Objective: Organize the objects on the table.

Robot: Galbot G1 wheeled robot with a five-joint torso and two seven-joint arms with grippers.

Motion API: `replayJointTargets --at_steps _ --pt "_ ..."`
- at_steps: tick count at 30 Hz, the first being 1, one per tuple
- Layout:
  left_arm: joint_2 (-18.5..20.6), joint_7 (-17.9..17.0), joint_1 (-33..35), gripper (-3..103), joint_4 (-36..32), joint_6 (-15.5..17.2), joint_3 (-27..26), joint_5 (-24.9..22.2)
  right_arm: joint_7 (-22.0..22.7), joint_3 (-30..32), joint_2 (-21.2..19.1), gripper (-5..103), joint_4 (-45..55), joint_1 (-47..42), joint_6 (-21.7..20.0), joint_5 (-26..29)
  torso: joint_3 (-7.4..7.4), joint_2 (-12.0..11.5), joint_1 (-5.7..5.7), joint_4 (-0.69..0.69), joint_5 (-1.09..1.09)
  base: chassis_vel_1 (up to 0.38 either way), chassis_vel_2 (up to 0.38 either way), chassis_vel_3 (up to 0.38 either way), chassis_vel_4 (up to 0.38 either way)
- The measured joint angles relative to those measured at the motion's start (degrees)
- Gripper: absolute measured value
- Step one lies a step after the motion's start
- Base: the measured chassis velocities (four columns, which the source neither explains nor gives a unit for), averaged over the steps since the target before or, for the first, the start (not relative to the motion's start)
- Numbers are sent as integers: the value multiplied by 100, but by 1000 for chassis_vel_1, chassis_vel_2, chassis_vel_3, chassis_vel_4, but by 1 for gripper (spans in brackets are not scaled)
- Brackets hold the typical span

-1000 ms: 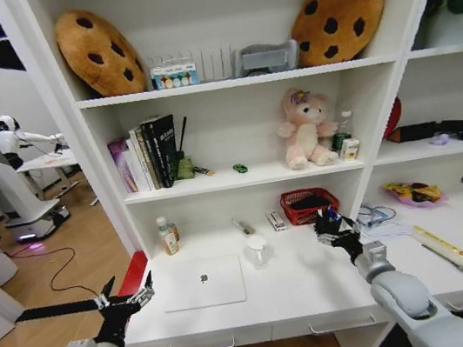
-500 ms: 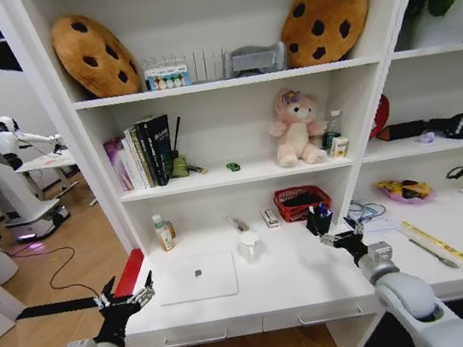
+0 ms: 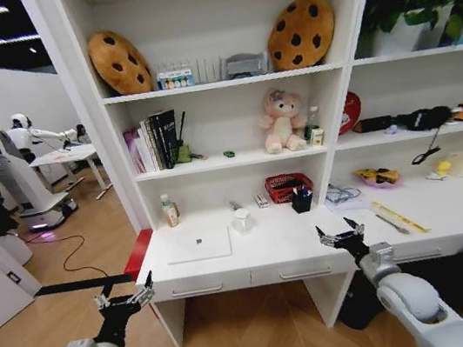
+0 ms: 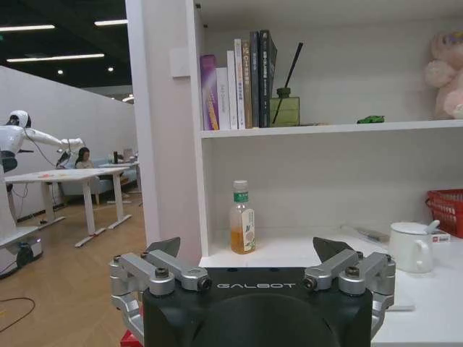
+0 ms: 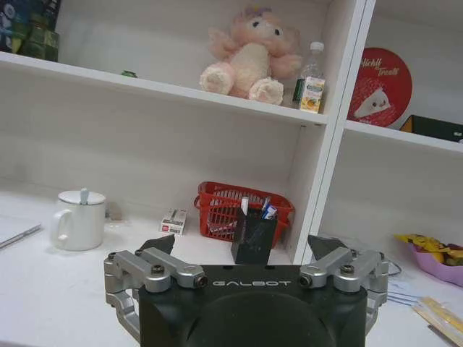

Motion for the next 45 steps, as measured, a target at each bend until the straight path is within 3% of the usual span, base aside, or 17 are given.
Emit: replayJointTargets --at_steps 2,5,8,10,14,19,20,23,26,30,45 --pt "0 -2 0 100 0 0 0 0 -1 2 2 100 16 -5 -1 0 0 0 0 1 -8 349 -370 -340 366" --pt "0 -2 1 100 0 0 0 0 -8 6 5 100 30 -25 -6 1 1 0 1 1 4 389 -358 -378 356" --pt "-1 -3 1 100 1 1 1 0 -24 20 5 100 56 -47 -7 1 -2 2 -2 0 -10 387 -361 -336 373" --pt "0 -3 1 100 0 0 0 0 -39 31 8 100 62 -73 -2 0 2 0 2 1 3 379 -356 -386 343" --pt "0 -3 1 100 0 0 0 0 -90 37 7 100 60 -92 125 0 0 1 1 3 -8 343 -355 -331 338" --pt "0 -2 1 100 0 0 0 0 -168 57 4 100 38 -112 255 -9 0 1 0 0 3 310 -295 -306 316" --pt "0 -3 1 100 0 0 1 0 -209 56 2 100 -7 -120 468 -15 0 0 0 1 -1 153 -154 -215 146" --pt "-1 -4 3 100 0 0 0 0 -250 44 -4 100 -54 -110 651 -13 -2 3 -4 4 -1 122 -25 -159 102" --pt "0 -4 0 100 0 0 1 0 -257 49 -10 100 -12 -116 614 22 -1 3 -3 -4 -3 -31 -31 -59 -10" --pt "0 -4 -1 100 0 0 1 0 -255 48 9 100 -9 -144 563 20 3 -3 8 3 0 -32 51 71 -24" --pt "0 -4 1 100 0 0 1 0 -237 37 -4 100 17 -178 455 -27 0 0 1 0 -1 -3 17 19 3"
